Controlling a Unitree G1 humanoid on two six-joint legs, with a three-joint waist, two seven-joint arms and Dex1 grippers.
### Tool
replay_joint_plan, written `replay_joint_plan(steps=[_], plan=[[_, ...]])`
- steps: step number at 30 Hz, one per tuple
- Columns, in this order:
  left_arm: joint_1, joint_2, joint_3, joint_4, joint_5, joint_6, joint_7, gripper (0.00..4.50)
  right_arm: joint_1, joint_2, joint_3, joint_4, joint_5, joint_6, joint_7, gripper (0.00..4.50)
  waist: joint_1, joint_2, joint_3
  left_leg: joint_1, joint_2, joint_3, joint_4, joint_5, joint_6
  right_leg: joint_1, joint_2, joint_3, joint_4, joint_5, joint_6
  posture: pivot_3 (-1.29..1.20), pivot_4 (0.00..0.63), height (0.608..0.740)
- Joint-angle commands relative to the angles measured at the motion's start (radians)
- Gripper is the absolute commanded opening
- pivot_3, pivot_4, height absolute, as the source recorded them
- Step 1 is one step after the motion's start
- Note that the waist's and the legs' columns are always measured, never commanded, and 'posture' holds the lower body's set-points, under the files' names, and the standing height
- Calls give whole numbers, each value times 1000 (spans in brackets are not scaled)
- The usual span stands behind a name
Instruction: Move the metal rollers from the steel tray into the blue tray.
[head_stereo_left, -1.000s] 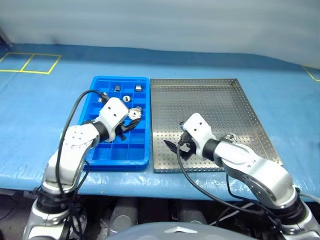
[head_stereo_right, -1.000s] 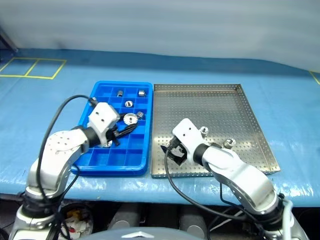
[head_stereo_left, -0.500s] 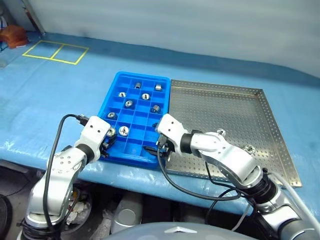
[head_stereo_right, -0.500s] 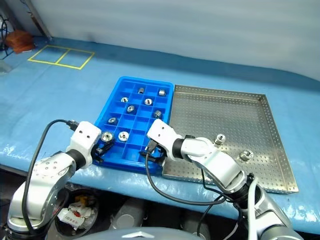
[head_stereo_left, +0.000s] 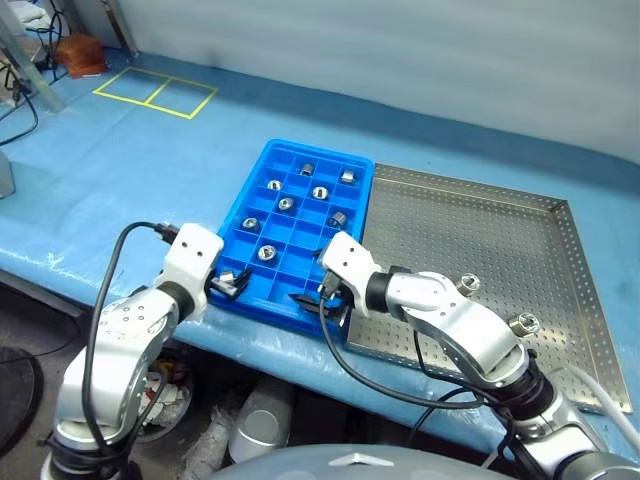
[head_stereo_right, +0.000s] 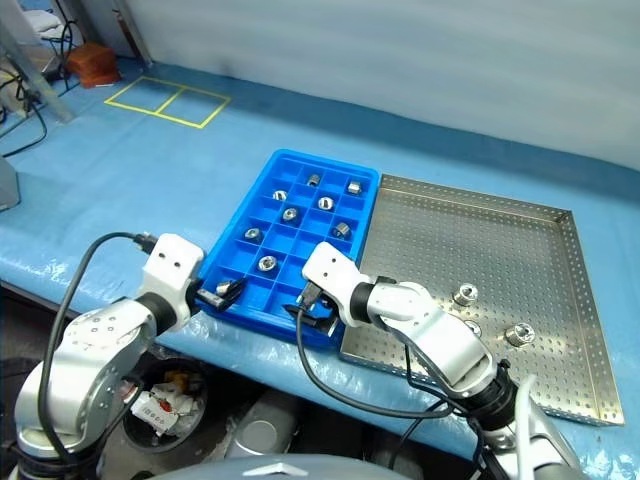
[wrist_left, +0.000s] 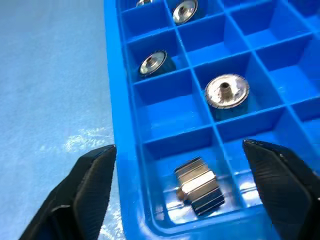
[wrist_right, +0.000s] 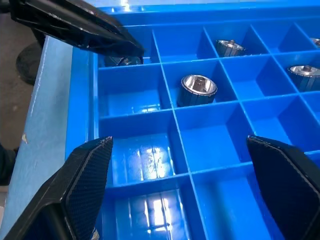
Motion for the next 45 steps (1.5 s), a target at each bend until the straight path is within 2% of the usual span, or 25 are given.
replay_joint_plan(steps=[1,6,11,19,23,26,32,45], plan=[[-39,-31,-41,22,-42,-77,-13,4482,38,1,-76,-84,4,33,-36,4500,1,0,0,0,0,0,0,0,0,0,0,0,0,0,0,354,150,740],[-65,-107,-119,124,-45,-281,-12,4482,133,14,-207,-175,9,106,-111,4500,-11,0,0,0,0,1,0,0,0,0,0,0,-1,0,0,271,150,740],[-69,-228,-154,238,-93,-422,-19,4482,191,63,-321,-223,-20,177,-222,4500,-51,1,0,-1,0,1,0,0,0,1,0,0,-1,0,0,205,150,740],[-83,-253,-315,353,-72,-596,-76,4482,183,227,-421,-170,-118,283,-438,4500,-191,1,0,0,0,0,1,0,1,2,0,2,-1,1,-1,122,150,740],[-80,-266,-375,387,-92,-623,-109,4482,151,340,-472,-93,-170,303,-548,4500,-257,1,0,2,0,-1,1,0,1,3,0,3,0,1,-2,101,150,740],[-76,-261,-417,392,-80,-634,-116,4482,134,388,-486,-50,-192,297,-577,4500,-291,2,0,3,-1,-2,1,1,1,2,2,4,1,1,-1,91,150,740],[-57,-263,-452,383,-98,-627,-126,4482,68,450,-497,73,-213,259,-600,4500,-315,3,-1,4,0,-2,0,1,1,2,3,5,2,1,-1,86,150,740],[-51,-243,-473,382,-89,-643,-127,4482,-7,454,-531,317,-227,182,-600,4500,-315,4,-1,4,0,-1,0,1,1,2,3,7,2,1,0,117,150,740]])
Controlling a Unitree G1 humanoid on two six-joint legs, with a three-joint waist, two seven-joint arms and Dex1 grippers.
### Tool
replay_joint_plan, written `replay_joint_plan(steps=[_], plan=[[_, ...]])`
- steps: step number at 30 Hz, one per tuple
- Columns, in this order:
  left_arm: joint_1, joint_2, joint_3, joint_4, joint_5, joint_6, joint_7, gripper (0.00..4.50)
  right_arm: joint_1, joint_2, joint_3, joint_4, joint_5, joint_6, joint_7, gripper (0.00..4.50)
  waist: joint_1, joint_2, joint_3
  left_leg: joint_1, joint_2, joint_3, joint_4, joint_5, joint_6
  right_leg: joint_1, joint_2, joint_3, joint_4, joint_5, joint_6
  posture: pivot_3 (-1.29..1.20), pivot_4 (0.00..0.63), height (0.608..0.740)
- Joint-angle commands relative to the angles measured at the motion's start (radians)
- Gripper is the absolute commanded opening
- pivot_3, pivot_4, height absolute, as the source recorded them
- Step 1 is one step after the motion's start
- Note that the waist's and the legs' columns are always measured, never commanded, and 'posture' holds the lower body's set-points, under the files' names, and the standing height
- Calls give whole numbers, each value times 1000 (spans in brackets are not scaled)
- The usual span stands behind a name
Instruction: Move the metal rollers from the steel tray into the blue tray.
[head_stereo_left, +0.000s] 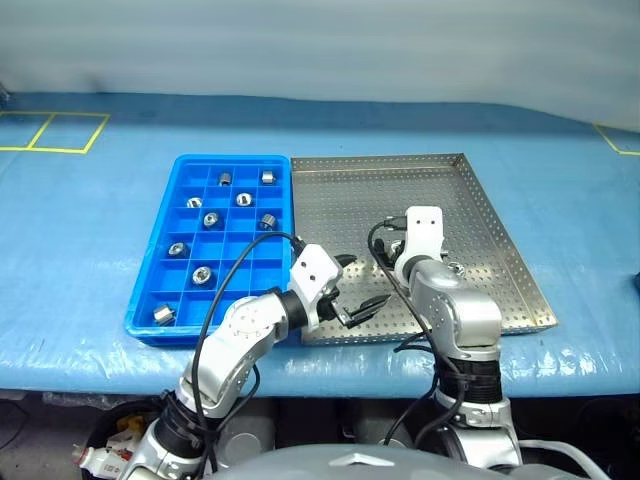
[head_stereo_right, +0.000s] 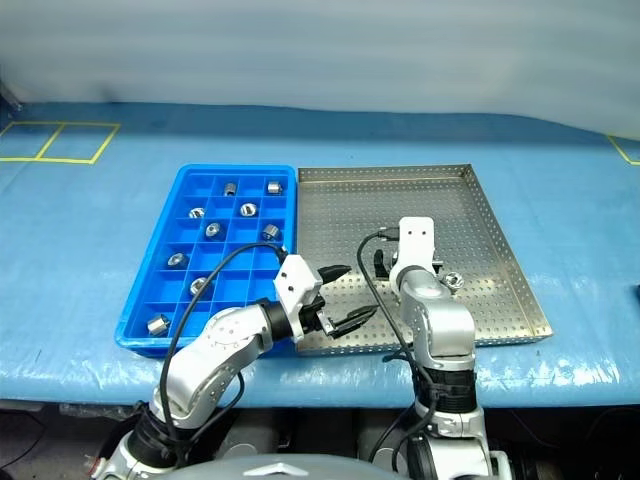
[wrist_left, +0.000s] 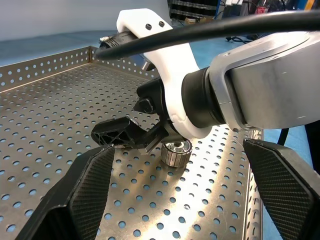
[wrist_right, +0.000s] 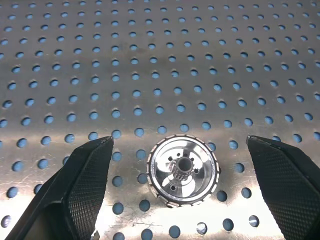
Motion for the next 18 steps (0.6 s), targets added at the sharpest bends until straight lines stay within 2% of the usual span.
replay_joint_plan(steps=[1,3,10,18], plan=[[1,-6,-12,-20,0,-28,-1,4498,-13,-1,-2,15,-10,-22,1,4321,0,0,0,0,0,0,0,0,0,0,0,0,0,0,0,117,150,740],[3,-4,-10,-22,0,-27,2,4500,-11,1,6,19,-11,-23,7,3980,1,0,0,0,0,0,0,0,0,0,0,0,0,0,0,126,150,740],[6,-2,23,-27,4,-27,31,4500,-27,-5,33,2,-12,-12,30,1698,2,0,0,0,0,0,0,0,0,0,0,0,0,0,0,133,150,740],[54,3,103,-63,13,-33,107,4500,-147,-34,150,-69,1,17,123,1700,13,2,2,0,0,0,0,0,0,0,0,0,0,0,0,243,150,740]])
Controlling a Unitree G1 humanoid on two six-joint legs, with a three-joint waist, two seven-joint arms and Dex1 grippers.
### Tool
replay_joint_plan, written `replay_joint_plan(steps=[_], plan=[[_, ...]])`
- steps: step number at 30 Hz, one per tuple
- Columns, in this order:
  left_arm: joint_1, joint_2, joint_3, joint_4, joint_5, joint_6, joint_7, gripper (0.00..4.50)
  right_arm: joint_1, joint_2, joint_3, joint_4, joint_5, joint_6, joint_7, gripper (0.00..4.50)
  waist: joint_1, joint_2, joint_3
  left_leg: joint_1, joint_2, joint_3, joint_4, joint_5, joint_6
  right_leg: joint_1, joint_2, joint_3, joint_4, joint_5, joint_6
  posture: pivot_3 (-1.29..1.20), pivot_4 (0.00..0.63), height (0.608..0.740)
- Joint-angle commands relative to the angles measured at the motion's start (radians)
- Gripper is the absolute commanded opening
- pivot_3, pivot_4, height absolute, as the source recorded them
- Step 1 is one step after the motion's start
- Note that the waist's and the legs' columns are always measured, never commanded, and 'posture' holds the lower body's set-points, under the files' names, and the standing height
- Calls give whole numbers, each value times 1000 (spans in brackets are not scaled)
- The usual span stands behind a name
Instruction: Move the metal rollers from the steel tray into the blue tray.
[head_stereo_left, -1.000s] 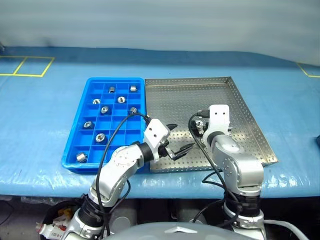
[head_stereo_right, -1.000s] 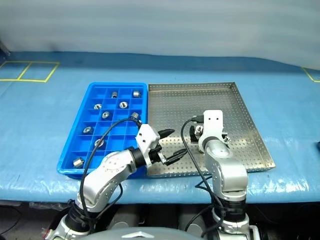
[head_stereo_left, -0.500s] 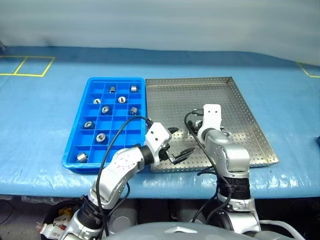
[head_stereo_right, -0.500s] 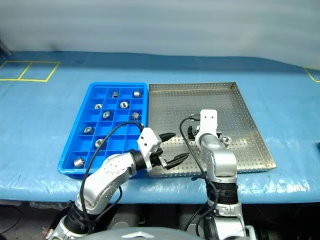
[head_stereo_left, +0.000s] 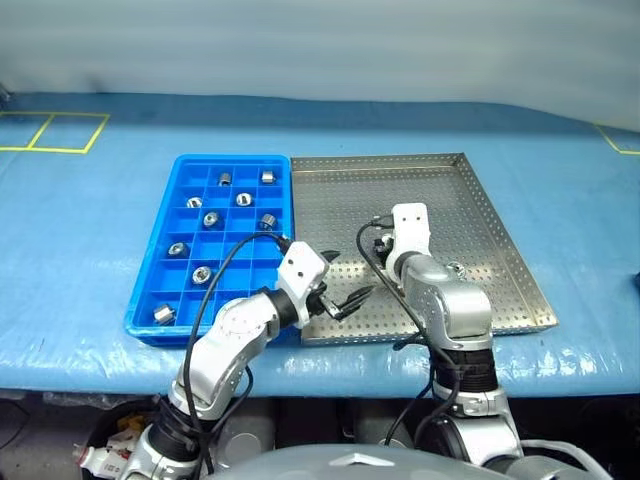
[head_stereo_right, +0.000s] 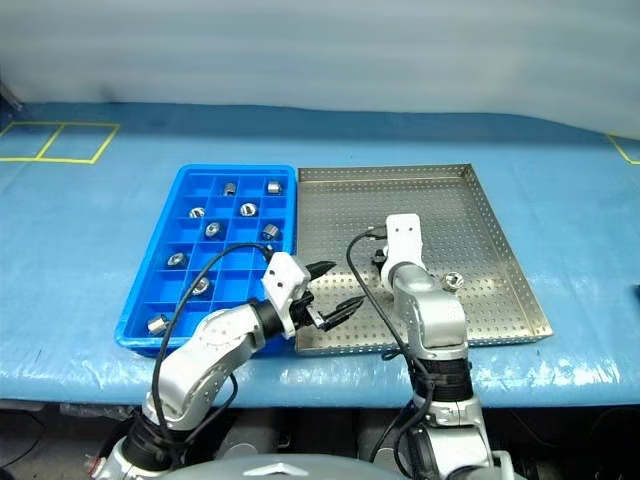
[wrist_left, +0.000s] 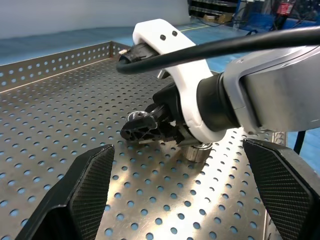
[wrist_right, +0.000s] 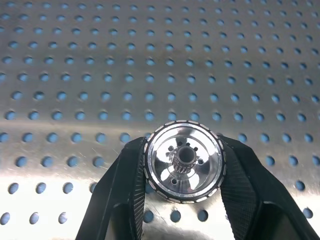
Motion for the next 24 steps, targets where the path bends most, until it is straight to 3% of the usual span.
replay_joint_plan(steps=[1,8,24], plan=[[29,-2,56,-65,16,-39,52,4500,-103,-8,77,-73,15,-5,60,1700,1,1,0,0,0,0,0,0,0,0,0,0,0,0,0,262,150,740],[114,13,119,-126,37,-51,119,4500,-215,6,185,-37,24,-34,145,1700,51,1,1,0,0,-2,-3,0,0,-1,1,-2,0,0,0,376,150,740],[223,26,177,-213,44,-37,202,4500,-259,111,232,159,51,-152,240,1700,179,1,1,-2,0,-1,-4,0,-1,-2,-1,-4,-2,-1,-2,497,150,740]])
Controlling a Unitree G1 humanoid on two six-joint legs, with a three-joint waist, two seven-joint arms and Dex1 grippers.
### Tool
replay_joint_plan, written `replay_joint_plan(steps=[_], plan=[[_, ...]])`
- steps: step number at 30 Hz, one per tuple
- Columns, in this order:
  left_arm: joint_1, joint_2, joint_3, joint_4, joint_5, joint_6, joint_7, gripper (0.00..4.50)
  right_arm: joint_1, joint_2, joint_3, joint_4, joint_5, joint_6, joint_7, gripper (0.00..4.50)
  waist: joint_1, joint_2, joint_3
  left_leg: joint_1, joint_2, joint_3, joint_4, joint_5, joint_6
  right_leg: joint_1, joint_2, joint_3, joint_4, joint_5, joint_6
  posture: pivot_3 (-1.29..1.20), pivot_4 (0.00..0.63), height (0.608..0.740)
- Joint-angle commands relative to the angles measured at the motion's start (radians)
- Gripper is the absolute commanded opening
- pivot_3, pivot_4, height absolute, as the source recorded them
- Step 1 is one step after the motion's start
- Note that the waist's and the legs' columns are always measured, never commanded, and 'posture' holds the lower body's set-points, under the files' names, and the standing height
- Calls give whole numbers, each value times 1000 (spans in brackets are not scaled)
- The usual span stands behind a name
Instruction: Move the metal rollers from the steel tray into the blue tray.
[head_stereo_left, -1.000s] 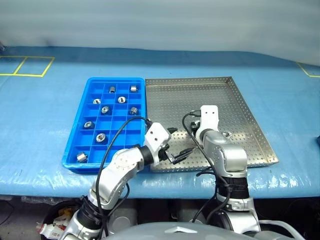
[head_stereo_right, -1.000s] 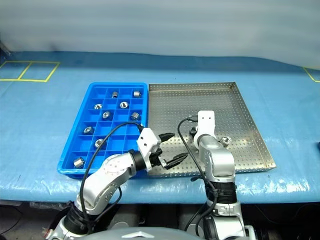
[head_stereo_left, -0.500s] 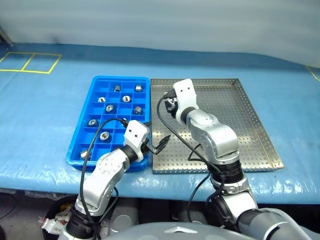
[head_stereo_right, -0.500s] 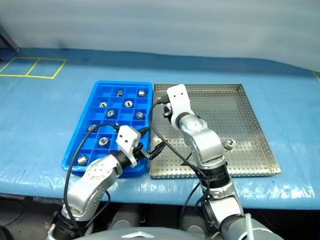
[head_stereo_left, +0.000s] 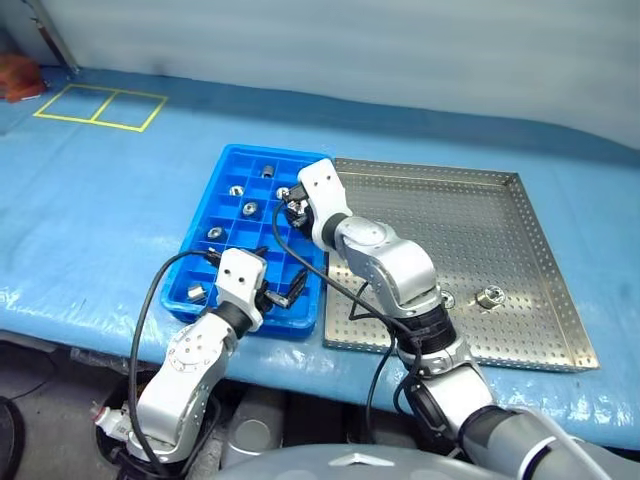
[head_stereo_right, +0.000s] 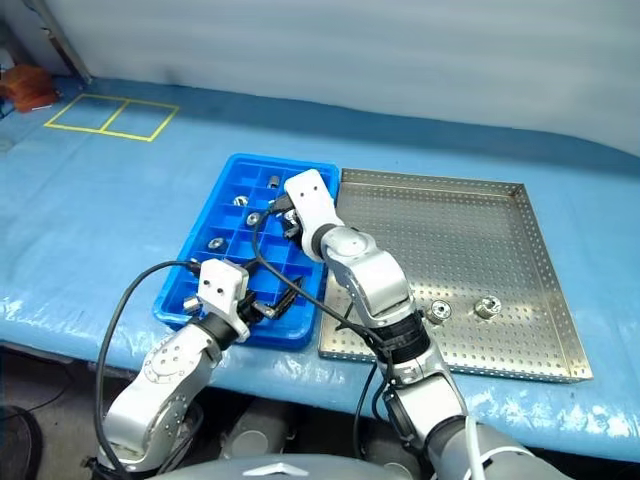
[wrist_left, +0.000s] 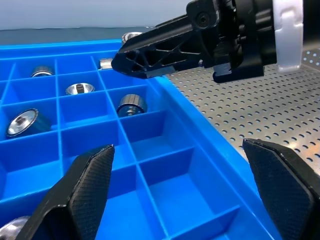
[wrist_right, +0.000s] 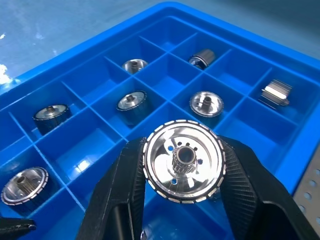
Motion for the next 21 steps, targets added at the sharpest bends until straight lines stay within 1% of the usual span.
replay_joint_plan(steps=[1,7,11,13,16,19,20,21], plan=[[0,-2,0,-53,4,-5,10,4500,-13,14,1,9,6,-48,15,1700,14,0,0,0,0,0,0,0,0,0,0,0,0,0,0,497,150,740],[1,2,-6,-51,4,-7,12,4500,40,8,42,53,3,-70,53,1700,57,0,0,-1,0,2,-2,0,-1,-1,0,-2,-1,-1,-1,485,150,740],[-5,6,-13,-42,-6,-8,-1,4500,78,4,35,52,3,-59,52,1700,74,0,0,-2,0,3,-2,0,-3,-2,0,-3,-1,-2,-2,473,150,740],[-10,11,-17,-37,-12,-8,-12,4500,94,-3,32,36,2,-53,49,2426,80,0,0,-2,0,3,-2,0,-3,-2,0,-3,-1,-2,-2,473,150,740],[-25,14,-25,-22,-18,-10,-33,4500,111,-11,11,-10,5,-47,38,3292,86,0,0,-2,1,3,-2,-1,-3,-3,0,-3,-1,-2,-3,418,150,740],[-50,12,-38,1,-23,-13,-58,4500,124,-20,-25,-81,5,-28,17,4286,87,0,0,-3,1,3,-2,0,-4,-4,0,-3,0,-2,-3,373,150,740],[-60,12,-45,11,-24,-14,-67,4500,130,-27,-39,-113,1,-18,6,4469,86,0,0,-4,0,3,-2,0,-4,-4,0,-3,-1,-2,-3,340,150,740],[-71,11,-52,21,-25,-16,-77,4500,136,-34,-54,-147,-2,-7,-5,4469,83,0,0,-4,0,3,-1,0,-4,-4,0,-3,-1,-2,-3,316,150,740]])
